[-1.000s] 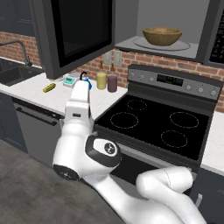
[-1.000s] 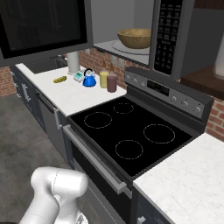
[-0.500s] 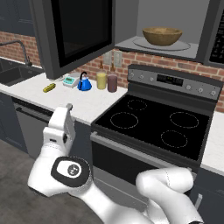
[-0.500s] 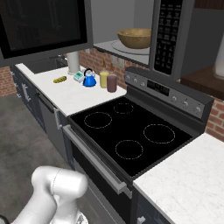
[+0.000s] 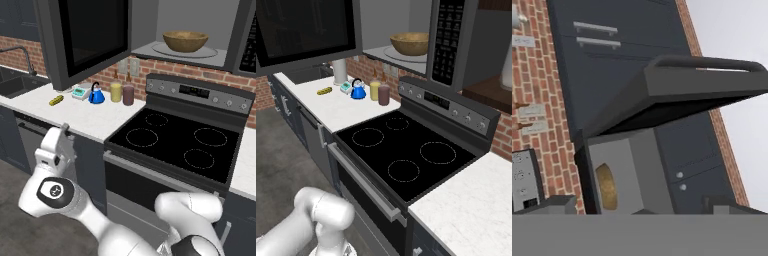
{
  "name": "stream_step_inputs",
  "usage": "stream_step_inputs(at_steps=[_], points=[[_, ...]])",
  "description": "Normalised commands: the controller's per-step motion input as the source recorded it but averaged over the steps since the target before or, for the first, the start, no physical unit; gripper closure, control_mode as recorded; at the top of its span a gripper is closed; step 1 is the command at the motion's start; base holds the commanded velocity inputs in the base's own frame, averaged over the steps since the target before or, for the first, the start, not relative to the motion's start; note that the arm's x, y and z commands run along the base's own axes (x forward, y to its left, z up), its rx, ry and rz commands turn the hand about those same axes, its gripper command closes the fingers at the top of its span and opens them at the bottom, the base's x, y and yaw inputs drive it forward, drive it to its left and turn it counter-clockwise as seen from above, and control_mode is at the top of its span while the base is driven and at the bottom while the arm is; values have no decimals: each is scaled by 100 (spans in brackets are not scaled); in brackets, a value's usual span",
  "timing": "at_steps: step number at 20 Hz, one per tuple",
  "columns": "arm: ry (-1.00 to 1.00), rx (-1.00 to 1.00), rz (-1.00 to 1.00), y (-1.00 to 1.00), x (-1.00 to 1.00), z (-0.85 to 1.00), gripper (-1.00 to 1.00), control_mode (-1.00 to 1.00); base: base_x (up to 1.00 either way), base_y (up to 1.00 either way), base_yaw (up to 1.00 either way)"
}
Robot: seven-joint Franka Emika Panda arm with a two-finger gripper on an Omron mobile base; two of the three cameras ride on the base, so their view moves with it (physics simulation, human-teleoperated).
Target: Pick the onion from the sink and place it in the bowl. Then pick the bowl and place it in the microwave. Then close the microwave door and press the start button.
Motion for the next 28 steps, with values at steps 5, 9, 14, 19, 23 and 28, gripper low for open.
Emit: stream_step_inputs(at_steps=[5,9,14,19,23,28], points=[[6,-4,-7,50,47,-12,-100,-100,0,0,0],[3,-2,-7,32,49,-15,-100,-100,0,0,0],[0,0,-2,8,71,-20,-100,-100,0,0,0],[0,-1,0,6,80,-24,-100,-100,0,0,0],[0,0,0,0,76,-7,-100,-100,0,0,0],[-9,1,0,-11,42,5,-100,-100,0,0,0]])
